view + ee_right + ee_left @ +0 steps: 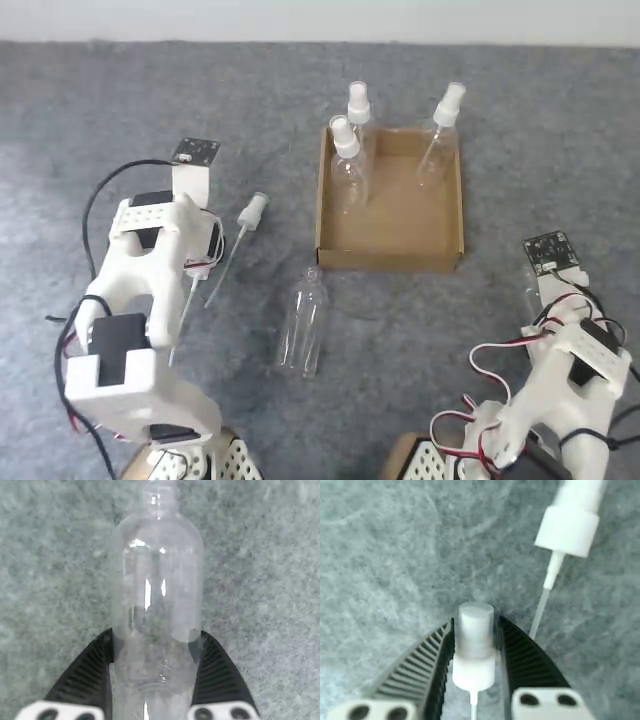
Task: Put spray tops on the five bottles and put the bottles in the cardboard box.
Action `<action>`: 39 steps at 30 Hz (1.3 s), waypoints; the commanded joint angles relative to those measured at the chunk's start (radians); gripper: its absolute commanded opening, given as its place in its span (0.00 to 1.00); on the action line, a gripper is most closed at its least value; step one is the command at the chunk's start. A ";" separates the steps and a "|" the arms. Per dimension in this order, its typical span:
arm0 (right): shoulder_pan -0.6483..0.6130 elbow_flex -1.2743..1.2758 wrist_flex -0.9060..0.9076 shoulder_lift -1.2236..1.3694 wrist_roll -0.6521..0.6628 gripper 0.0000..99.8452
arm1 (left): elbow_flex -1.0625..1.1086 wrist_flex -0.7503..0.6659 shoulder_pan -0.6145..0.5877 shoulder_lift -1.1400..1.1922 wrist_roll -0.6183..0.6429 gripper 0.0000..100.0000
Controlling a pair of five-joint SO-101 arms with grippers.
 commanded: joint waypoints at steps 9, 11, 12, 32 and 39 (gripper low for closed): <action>0.013 0.094 0.005 0.035 0.068 0.01 | -0.027 0.054 0.005 -0.147 -0.009 0.01; 0.013 0.092 0.005 0.035 0.075 0.01 | -0.012 0.072 0.008 -0.221 0.000 0.01; 0.013 0.091 0.005 0.035 0.051 0.01 | 0.001 0.075 0.014 -0.261 0.003 0.01; -0.134 -0.374 0.392 0.038 -0.178 0.26 | 0.387 -0.213 0.077 -0.468 0.043 0.01; -0.179 -0.551 0.492 0.048 -0.186 0.26 | 0.389 -0.213 0.078 -0.468 0.043 0.01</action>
